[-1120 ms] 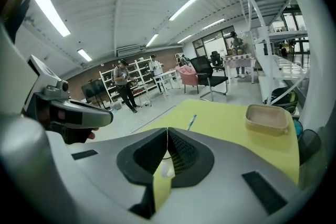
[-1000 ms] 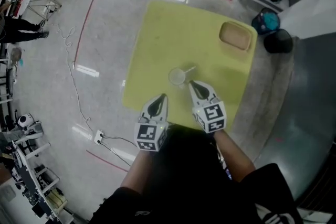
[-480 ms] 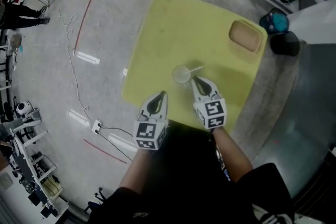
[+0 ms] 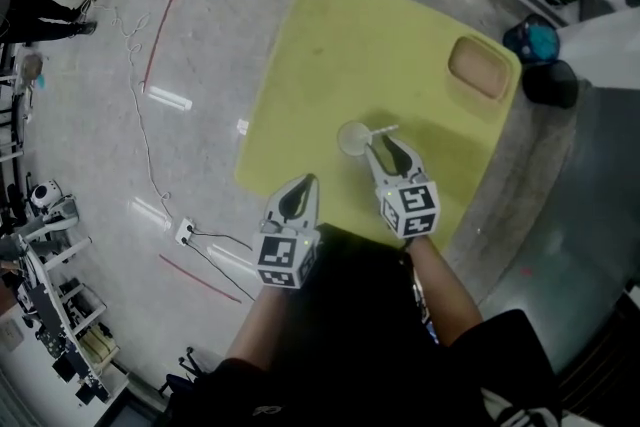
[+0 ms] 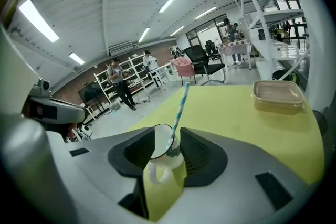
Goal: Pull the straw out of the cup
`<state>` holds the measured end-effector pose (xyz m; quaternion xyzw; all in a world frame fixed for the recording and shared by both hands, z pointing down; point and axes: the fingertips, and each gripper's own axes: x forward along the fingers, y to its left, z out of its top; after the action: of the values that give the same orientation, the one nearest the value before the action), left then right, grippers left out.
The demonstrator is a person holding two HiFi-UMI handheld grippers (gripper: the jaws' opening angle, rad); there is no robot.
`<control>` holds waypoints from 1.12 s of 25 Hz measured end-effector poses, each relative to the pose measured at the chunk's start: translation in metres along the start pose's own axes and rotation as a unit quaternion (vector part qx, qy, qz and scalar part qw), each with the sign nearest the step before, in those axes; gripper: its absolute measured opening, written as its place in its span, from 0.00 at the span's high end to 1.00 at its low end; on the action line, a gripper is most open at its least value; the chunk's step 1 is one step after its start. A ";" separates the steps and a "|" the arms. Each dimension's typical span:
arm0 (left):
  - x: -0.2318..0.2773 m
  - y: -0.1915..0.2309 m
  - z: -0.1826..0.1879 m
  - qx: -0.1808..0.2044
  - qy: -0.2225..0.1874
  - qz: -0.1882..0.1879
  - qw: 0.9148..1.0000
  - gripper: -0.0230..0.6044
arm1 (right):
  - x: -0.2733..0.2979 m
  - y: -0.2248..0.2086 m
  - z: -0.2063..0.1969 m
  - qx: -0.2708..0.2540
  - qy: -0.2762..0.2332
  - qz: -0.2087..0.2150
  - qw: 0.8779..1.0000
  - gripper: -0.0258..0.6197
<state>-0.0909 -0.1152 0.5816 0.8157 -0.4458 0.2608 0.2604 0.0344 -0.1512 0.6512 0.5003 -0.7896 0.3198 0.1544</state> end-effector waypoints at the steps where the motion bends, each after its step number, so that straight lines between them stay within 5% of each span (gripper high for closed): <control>1: -0.001 0.002 -0.001 -0.001 0.001 0.001 1.000 0.89 | 0.002 0.000 0.001 0.002 -0.002 0.001 1.000 0.71; 28: -0.009 0.014 -0.009 -0.027 -0.004 0.025 0.999 0.89 | 0.032 0.004 0.014 0.003 -0.005 0.007 1.000 0.71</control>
<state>-0.1089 -0.1105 0.5846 0.7978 -0.4745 0.2517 0.2738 0.0179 -0.1814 0.6576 0.4969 -0.7926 0.3212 0.1471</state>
